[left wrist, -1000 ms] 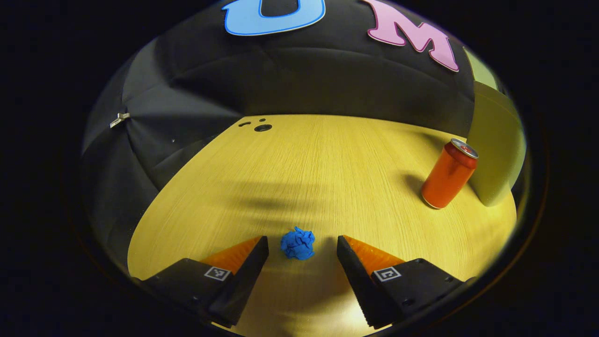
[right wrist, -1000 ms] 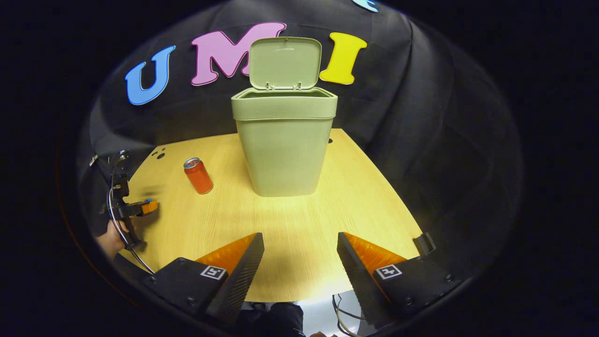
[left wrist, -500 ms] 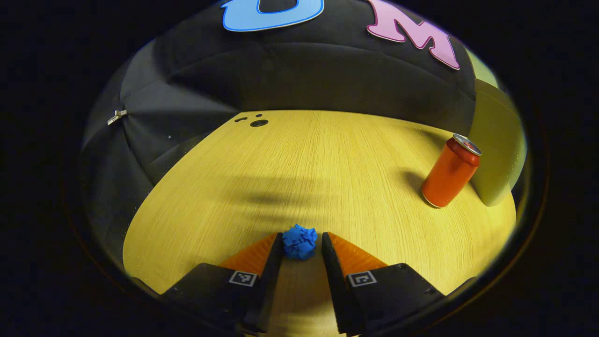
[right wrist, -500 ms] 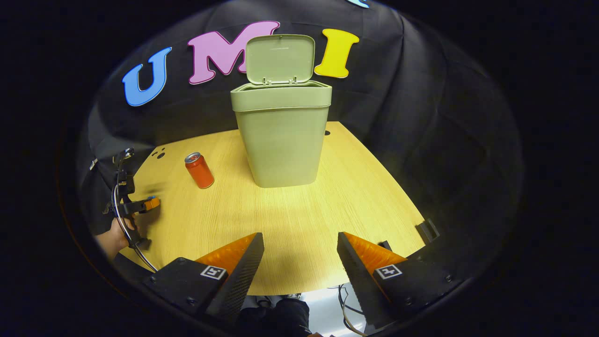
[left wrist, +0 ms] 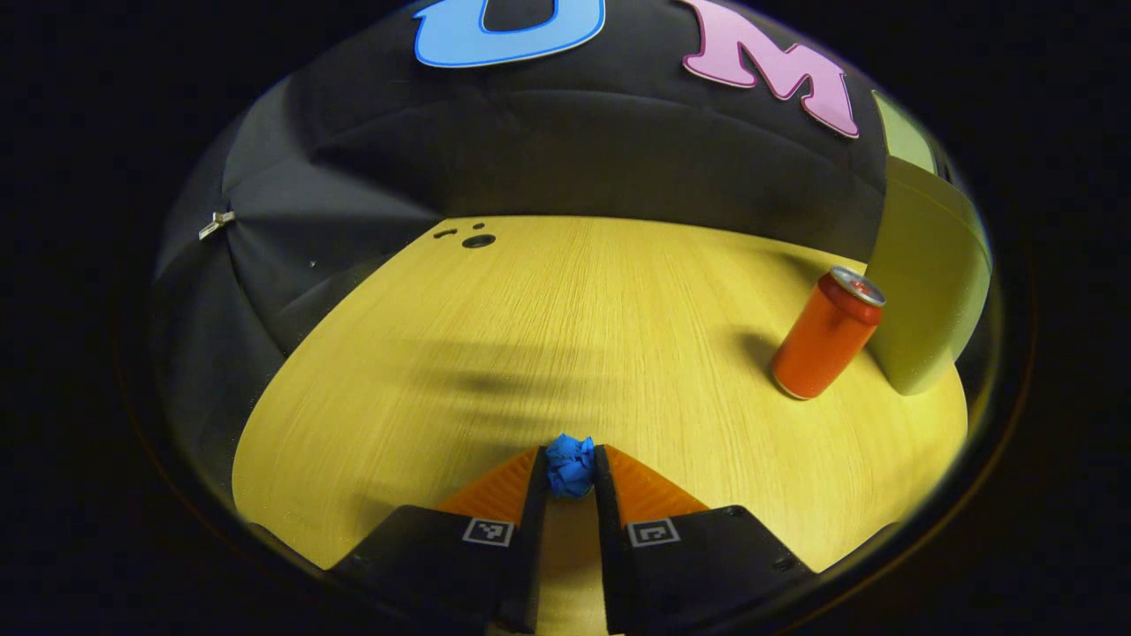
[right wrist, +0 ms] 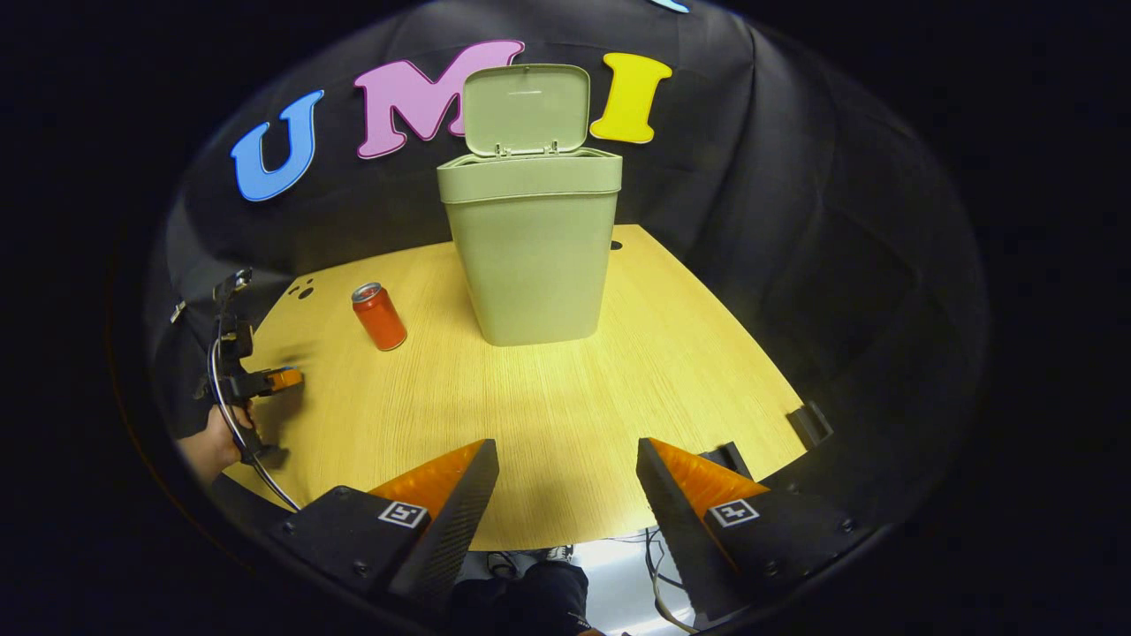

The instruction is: Press the lid of the desktop garbage bin to open it, pick up the crumpled paper on the desktop and throw it into the bin, then pick up the pop can on the desktop and drop it into the bin, and finally close the garbage bin lid.

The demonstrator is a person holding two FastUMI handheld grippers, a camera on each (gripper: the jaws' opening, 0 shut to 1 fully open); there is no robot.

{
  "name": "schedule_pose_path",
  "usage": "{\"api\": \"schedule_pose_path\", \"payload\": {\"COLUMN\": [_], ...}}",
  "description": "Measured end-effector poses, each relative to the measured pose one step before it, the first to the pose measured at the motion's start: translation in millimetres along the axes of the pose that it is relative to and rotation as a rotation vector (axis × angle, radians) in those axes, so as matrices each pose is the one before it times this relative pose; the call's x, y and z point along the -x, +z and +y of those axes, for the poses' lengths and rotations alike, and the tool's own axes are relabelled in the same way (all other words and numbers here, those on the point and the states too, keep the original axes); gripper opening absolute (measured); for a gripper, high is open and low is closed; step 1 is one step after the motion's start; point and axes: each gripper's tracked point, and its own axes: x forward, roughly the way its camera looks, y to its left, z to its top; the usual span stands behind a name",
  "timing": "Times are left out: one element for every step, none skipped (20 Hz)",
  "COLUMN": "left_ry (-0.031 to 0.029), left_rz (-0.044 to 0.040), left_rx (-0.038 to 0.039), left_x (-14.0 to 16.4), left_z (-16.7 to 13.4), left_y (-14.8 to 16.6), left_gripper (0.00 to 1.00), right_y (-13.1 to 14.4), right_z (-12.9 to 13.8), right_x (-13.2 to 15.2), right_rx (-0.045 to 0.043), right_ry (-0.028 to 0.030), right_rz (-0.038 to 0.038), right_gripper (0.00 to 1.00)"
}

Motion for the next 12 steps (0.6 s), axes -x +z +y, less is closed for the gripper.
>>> {"api": "schedule_pose_path", "payload": {"left_ry": [-0.01319, -0.00758, -0.0073, -0.0047, -0.00426, -0.01168, -0.01756, -0.00747, -0.01113, -0.00913, -0.02279, -0.02555], "left_rz": [-0.02695, -0.01727, -0.01522, -0.01779, -0.01942, -0.02172, -0.01369, -0.03325, -0.02652, -0.01842, -0.03935, -0.02366], "left_rx": [-0.00458, -0.00399, -0.00508, -0.00699, -0.00832, -0.00423, 0.01926, 0.00683, 0.00433, 0.00446, 0.00933, 0.00633], "left_x": [9.17, 5.79, 7.23, 7.35, 7.42, 13.04, 10.39, 7.1, 6.56, 2.16, 6.14, 2.51], "left_z": [-3.84, -2.63, -2.83, -2.73, -3.34, -5.47, -13.47, -10.26, -10.59, -8.48, -18.7, -18.62], "left_y": [13.69, 9.3, 8.85, 10.31, 11.19, 14.95, 20.05, 22.89, 20.59, 14.04, 25.47, 15.51], "left_gripper": [0.36, 0.33, 0.29, 0.29, 0.3, 0.32, 0.29, 0.28, 0.29, 0.29, 0.29, 0.32], "right_y": [-0.28, 0.64, -0.13, 0.26, 0.09, 1.78, 3.94, 2.1, 3.57, 3.72, 6.18, 1.73], "right_z": [0.22, 0.61, 1.68, 2.22, 2.3, -0.22, -0.73, -0.52, -1.98, -2.56, -2.25, -2.21], "right_x": [-2.92, -1.85, -2.99, -2.39, -2.05, -7.13, -10.01, -5.88, -5.31, -4.44, -7.83, -5.68], "right_rx": [0.0012, -0.00405, -0.00842, -0.00865, -0.00311, 0.00984, 0.00403, -0.0008, 0.00043, -0.00285, -0.00697, 0.00036], "right_ry": [0.00269, 0.00372, 0.00765, 0.01031, 0.01149, 0.01127, 0.0151, 0.01256, 0.01116, 0.0076, 0.01797, 0.00699], "right_rz": [-0.00105, -0.00029, -0.0004, 0.00247, 0.00063, -0.00159, 0.00222, 0.00156, 0.00044, -0.00374, -0.00802, -0.00199], "right_gripper": [0.99, 0.99, 0.99, 0.99, 0.99, 0.99, 0.99, 0.99, 0.99, 0.99, 0.99, 0.98]}}
